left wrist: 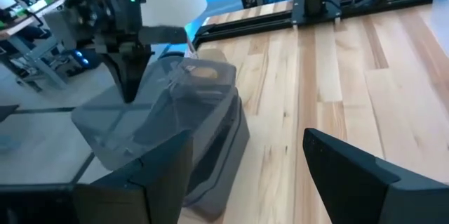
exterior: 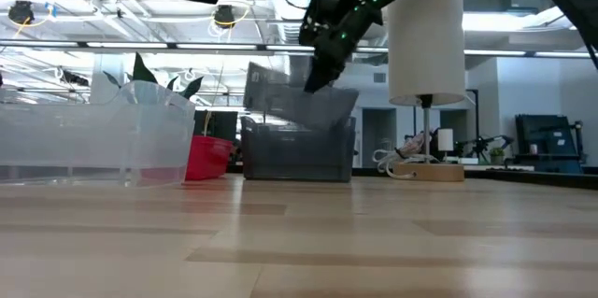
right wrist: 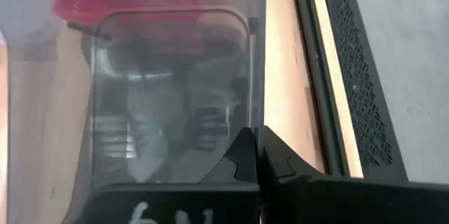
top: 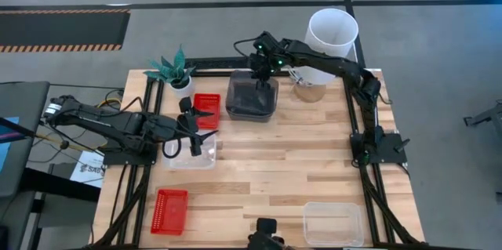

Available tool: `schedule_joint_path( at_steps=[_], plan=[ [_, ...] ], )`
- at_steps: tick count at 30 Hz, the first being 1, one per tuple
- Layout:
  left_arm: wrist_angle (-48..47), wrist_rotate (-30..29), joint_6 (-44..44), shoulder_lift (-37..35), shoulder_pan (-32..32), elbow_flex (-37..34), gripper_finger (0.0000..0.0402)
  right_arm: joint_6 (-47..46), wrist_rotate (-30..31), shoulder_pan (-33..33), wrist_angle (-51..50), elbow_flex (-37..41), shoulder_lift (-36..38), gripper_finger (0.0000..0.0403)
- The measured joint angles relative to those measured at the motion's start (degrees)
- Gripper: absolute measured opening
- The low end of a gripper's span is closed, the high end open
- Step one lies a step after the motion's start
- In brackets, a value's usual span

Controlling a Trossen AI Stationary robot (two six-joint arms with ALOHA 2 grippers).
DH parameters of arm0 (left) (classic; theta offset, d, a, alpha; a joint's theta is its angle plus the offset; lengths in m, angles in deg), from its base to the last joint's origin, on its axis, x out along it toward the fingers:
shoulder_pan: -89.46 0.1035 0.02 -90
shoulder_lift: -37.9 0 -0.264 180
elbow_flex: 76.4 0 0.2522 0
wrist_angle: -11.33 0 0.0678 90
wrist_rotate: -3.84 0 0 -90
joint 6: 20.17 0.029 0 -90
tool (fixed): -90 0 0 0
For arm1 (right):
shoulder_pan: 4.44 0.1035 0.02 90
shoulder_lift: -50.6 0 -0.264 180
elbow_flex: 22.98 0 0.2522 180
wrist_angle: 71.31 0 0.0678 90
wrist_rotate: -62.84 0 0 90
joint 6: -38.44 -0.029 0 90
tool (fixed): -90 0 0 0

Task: Stack baskets by color
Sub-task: Stack the right black bin on the top black bin, then stack the bottom red bin on the top red bin

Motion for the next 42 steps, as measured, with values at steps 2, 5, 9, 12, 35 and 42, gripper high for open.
schedule_joint_path(
  at_steps=[2, 5, 9, 12, 35, 42],
  plan=[
    [0.01, 0.28, 0.14, 0.02, 0.0, 0.0, 0.0258, 0.04, 0.49, -0.22, -0.54, 0.04, -0.05, 0.0],
    [0.01, 0.44, 0.36, 0.02, 0.0, 0.0, 0.0258, 0.17, 0.77, -0.49, -0.87, -0.01, 0.12, 0.0],
    [0.21, 0.48, 0.63, 0.02, 0.02, 0.0, 0.0258, 0.3, 0.98, -1.06, -2.17, -0.01, 0.1, 0.0],
    [0.44, 0.52, 0.5, 0.02, 0.17, 0.0, 0.0258, 0.39, 0.98, -1.22, -3.43, 0.0, 0.1, 0.0],
    [0.68, 1.59, -1.31, 0.02, 0.2, 0.0, 0.0258, 4.89, 0.96, -0.47, -4.34, 0.01, 0.1, 0.0101],
    [0.63, 1.63, -1.31, 0.02, 0.2, 0.0, 0.0258, 3.66, -0.36, -0.14, -3.04, 0.1, 3.56, 0.0135]
  ],
)
